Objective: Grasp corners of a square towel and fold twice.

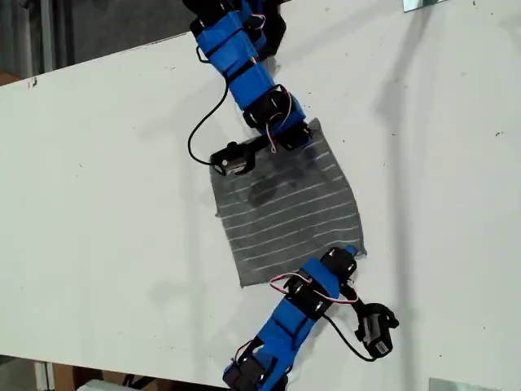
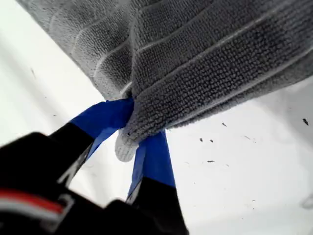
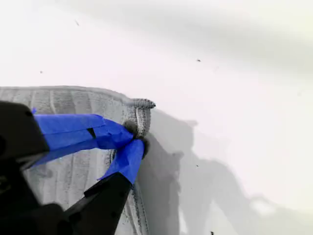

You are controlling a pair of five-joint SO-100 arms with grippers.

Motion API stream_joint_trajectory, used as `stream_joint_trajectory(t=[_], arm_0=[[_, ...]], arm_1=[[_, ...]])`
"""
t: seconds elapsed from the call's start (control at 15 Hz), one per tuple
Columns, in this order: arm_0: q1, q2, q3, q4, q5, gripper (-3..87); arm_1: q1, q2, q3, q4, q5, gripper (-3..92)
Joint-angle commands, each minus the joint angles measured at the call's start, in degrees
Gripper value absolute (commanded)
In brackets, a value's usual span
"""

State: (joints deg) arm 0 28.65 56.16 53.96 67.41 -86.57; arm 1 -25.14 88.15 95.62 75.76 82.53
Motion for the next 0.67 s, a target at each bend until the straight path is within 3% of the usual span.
stream_joint_trajectory(t=[0.0, 0.13, 0.27, 0.6], arm_0=[[-1.9, 10.5, -3.1, 1.5, 4.0, -0.2], [-2.7, 17.1, -2.0, 3.8, 6.1, -0.2], [-5.6, 23.2, 0.7, 9.8, 5.0, -0.2], [-17.4, 25.8, 6.7, 18.4, 4.0, -0.2]], arm_1=[[1.9, 3.3, -7.3, 3.7, -2.9, -0.1], [5.7, 6.1, -6.6, 4.7, -5.3, -0.1], [11.8, 9.1, -6.2, 6.2, -9.8, -0.1], [34.9, 17.7, -6.3, 6.8, -27.2, -0.1]])
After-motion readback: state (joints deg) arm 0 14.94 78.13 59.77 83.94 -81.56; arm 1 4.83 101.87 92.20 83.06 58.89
